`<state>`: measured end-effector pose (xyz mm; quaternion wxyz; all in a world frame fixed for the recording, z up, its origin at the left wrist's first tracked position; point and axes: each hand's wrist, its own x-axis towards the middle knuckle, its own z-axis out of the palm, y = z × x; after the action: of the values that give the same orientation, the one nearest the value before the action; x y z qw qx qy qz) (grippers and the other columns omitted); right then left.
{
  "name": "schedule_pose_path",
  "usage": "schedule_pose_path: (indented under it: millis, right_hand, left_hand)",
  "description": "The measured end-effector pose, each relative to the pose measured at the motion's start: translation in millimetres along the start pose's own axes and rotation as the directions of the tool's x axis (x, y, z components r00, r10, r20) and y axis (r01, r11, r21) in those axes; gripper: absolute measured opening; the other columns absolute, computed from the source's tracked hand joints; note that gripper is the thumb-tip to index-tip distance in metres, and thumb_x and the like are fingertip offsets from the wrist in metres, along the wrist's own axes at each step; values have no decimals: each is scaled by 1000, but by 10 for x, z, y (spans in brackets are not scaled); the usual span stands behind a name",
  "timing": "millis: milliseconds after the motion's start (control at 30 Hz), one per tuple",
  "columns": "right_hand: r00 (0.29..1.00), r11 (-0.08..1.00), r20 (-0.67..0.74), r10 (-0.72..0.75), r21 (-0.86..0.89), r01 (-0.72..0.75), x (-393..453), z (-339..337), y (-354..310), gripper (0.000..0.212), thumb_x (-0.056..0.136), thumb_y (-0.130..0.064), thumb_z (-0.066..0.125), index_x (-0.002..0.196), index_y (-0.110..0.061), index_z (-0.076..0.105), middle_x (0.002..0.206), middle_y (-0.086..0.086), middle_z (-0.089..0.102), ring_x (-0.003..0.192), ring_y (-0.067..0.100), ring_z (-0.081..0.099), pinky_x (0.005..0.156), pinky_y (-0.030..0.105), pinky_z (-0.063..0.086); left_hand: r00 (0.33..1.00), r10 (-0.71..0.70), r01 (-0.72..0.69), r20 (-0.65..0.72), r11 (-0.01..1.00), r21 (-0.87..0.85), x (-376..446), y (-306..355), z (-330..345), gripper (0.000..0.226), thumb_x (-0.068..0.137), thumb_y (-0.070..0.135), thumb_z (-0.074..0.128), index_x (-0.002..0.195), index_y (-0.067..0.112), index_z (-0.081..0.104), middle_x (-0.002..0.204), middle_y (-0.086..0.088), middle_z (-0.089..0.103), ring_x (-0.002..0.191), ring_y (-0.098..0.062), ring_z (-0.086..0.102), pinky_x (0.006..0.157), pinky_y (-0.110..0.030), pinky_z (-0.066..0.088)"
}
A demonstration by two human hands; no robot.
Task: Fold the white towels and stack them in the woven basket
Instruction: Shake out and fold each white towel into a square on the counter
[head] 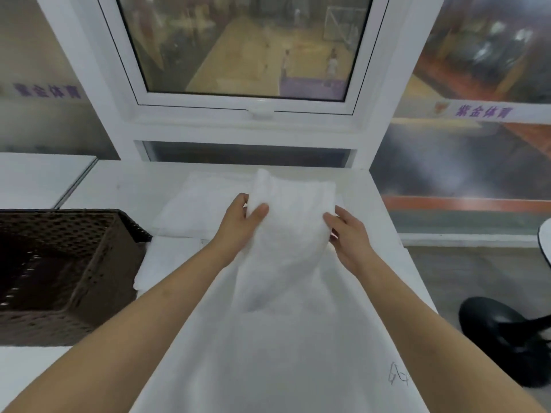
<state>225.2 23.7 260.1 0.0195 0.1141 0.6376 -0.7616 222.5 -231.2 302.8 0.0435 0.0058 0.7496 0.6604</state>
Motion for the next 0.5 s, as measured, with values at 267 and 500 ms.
schedule_pose_path:
  millis: [267, 500]
  right_hand:
    - [980, 927, 10, -200, -324, 192, -347, -23, -67, 16, 98, -24, 68, 101, -9, 68, 98, 4, 73, 89, 13, 68, 83, 22, 54]
    - [986, 788, 162, -27, -603, 121, -936, -363, 1076, 11, 99, -10, 67, 104, -21, 67, 97, -12, 74, 92, 2, 69, 81, 19, 51]
  left_hand:
    - [989, 145, -149, 37, 962, 227, -149, -168, -319, 13, 94, 26, 73, 99, 19, 63, 99, 10, 73, 91, -4, 69, 81, -17, 54]
    - [975, -58, -54, 217, 879, 475, -871, -1443, -359, 18, 89, 23, 77, 100, 23, 63, 98, 19, 72, 94, 0, 68, 87, -32, 53]
